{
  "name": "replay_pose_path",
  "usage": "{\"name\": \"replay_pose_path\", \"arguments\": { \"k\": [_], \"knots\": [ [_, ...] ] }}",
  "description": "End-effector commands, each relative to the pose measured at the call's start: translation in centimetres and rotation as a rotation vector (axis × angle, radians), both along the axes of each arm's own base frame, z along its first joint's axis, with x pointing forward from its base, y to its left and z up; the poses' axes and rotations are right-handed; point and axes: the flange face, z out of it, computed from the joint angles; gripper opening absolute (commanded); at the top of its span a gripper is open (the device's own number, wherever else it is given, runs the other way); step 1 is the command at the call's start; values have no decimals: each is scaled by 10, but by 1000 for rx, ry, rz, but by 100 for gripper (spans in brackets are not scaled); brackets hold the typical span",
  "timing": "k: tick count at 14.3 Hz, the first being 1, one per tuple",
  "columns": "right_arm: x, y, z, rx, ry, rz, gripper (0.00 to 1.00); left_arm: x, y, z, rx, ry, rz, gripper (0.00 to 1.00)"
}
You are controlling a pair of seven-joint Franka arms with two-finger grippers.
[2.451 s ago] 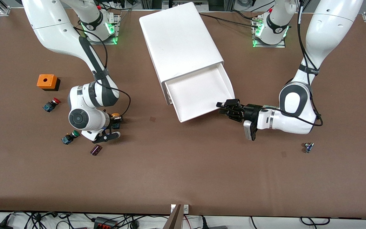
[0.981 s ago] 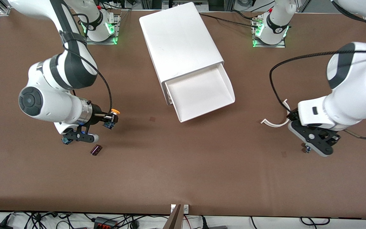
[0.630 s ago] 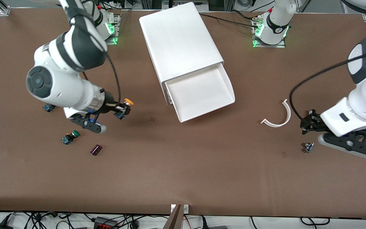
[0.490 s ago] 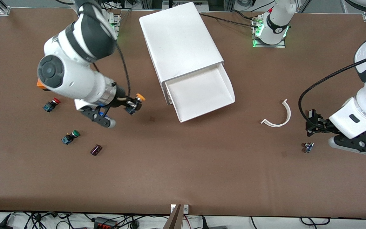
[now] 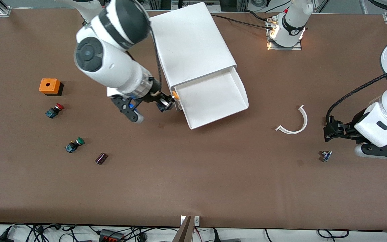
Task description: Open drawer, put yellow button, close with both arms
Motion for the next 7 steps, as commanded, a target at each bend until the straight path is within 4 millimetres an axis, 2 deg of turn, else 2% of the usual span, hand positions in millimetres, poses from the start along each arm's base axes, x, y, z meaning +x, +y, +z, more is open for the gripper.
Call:
{"name": "replay_pose_path", "arguments": {
  "k": [1,3,6,7],
  "knots": [
    [-7,39,-10,17,11,-139,0,-5,7,9,-35,9,42,100],
    [-16,57,-20,10,25,-169,0,-5,5,9,-42,10,46,100],
    [-36,95,-48,-44,12,-195,0,-5,2,9,-48,11,43,100],
    [-37,102,-52,-49,9,-215,0,-5,2,9,-48,11,43,100]
  ]
}}
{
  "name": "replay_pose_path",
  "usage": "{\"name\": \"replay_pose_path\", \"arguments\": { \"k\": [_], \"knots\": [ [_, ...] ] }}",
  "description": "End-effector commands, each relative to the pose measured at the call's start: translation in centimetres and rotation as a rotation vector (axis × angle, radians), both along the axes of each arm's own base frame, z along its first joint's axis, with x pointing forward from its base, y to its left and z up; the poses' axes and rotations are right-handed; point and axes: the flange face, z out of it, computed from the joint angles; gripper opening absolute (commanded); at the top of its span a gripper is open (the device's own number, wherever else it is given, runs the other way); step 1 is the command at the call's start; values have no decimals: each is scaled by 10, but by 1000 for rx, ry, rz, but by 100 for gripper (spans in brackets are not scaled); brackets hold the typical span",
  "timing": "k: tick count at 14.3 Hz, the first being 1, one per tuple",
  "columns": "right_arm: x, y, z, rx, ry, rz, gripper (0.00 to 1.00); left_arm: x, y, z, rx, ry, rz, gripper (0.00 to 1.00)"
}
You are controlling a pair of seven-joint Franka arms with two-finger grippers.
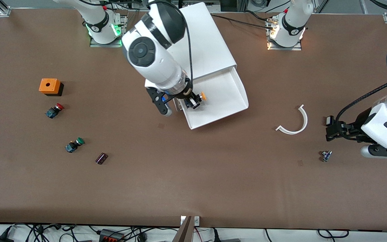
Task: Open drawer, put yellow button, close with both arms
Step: 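Lower the button into the open drawer, open the right gripper, withdraw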
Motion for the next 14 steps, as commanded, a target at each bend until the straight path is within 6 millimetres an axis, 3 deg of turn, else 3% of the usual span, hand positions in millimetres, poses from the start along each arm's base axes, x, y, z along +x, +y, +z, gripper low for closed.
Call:
{"name": "replay_pose_path", "arguments": {
  "k": [1,6,12,13,14],
  "knots": [
    [-2,27,-9,-24,-17,-66,0,-5,-1,9,-13,4,10,100],
    [-14,54,-34,-36,24,-155,0,-5,0,9,-13,7,11,100],
    [-28,67,-48,-60,51,-176,0,-6,7,9,-12,16,20,100],
    [-30,69,-49,-64,53,-174,3,-6,6,8,-13,19,18,100],
    [-30,68,-50,-67,56,-173,19,-6,6,7,-13,19,18,100]
  ]
}}
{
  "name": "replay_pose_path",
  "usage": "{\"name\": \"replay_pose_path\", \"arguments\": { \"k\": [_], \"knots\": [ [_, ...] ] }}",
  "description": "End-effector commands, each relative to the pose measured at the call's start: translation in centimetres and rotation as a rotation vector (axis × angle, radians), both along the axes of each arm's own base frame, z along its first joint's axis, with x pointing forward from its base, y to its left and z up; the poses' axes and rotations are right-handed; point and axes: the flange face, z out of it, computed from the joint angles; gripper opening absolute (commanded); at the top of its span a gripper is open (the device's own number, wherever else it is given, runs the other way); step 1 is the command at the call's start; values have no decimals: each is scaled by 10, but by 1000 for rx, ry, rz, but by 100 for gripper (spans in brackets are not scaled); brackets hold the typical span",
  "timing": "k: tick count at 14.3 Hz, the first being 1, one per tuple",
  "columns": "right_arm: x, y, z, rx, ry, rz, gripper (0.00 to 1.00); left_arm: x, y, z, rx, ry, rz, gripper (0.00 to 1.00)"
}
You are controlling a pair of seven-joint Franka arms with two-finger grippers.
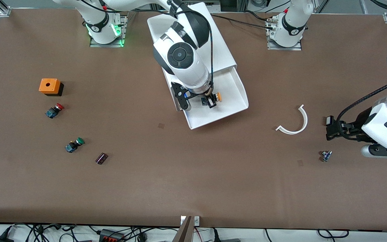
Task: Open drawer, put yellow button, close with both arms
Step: 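Lower the button into the open drawer, open the right gripper, withdraw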
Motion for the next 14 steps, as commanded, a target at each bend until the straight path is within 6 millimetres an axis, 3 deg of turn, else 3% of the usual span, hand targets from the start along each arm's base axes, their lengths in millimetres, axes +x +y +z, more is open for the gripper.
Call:
{"name": "replay_pose_path", "arguments": {
  "k": [1,2,4,8,9,11,14],
  "knots": [
    [-2,7,2,-20,-4,-43,52,-4,3,9,-14,4,9,100],
    [-1,6,2,-26,-8,-55,100,-5,3,9,-15,6,9,100],
    [1,4,5,-47,-31,-53,100,-5,3,8,-19,11,9,100],
    [10,-12,30,-47,-42,-73,100,-6,3,9,-19,11,9,100],
    [16,-22,31,-70,-38,-79,100,-6,3,9,-19,11,9,100],
    [27,-44,69,-62,-79,-99,100,-6,3,9,-19,11,10,100],
    [53,-82,95,-65,-118,-146,100,-8,0,8,-20,28,4,100]
  ]
}}
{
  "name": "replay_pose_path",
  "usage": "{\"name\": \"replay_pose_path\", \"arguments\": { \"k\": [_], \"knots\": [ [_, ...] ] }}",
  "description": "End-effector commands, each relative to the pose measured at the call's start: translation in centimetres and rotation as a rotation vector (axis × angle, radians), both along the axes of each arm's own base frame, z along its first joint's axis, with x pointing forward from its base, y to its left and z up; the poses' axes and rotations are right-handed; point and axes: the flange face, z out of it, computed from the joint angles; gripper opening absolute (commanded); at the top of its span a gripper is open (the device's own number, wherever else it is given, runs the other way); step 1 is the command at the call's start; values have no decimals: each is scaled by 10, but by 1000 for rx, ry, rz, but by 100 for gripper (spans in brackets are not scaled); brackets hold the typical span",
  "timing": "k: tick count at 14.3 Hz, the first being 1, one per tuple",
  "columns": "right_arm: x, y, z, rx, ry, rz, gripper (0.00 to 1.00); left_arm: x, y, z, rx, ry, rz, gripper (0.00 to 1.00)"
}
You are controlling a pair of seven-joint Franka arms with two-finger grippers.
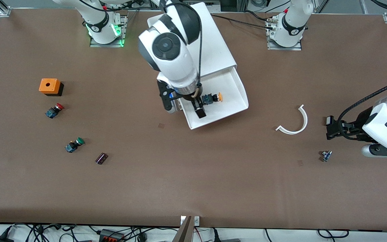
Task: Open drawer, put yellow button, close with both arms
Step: 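Lower the button into the open drawer, open the right gripper, withdraw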
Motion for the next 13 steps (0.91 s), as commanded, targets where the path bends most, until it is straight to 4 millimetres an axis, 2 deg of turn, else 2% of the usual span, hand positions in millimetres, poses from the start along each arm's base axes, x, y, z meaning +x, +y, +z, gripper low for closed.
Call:
{"name": "replay_pose_path", "arguments": {
  "k": [1,3,5,8,9,11,13],
  "knots": [
    [13,-34,28,-19,-13,4,100,-6,-2,9,-30,16,2,100],
    [28,-69,32,-51,13,75,100,-9,-5,9,-56,35,1,100],
    [48,-118,38,-68,43,154,100,-17,-8,14,-50,59,-6,100],
    [74,-183,29,-97,77,277,100,-32,-24,5,-33,171,-39,100],
    [81,-196,26,-92,72,309,100,-31,-36,-5,-30,180,-56,100],
    [100,-244,24,-81,62,368,100,-28,-73,-31,-30,153,-53,100],
    [110,-271,25,-84,35,462,100,-29,-105,-54,-29,148,50,100]
  ]
}}
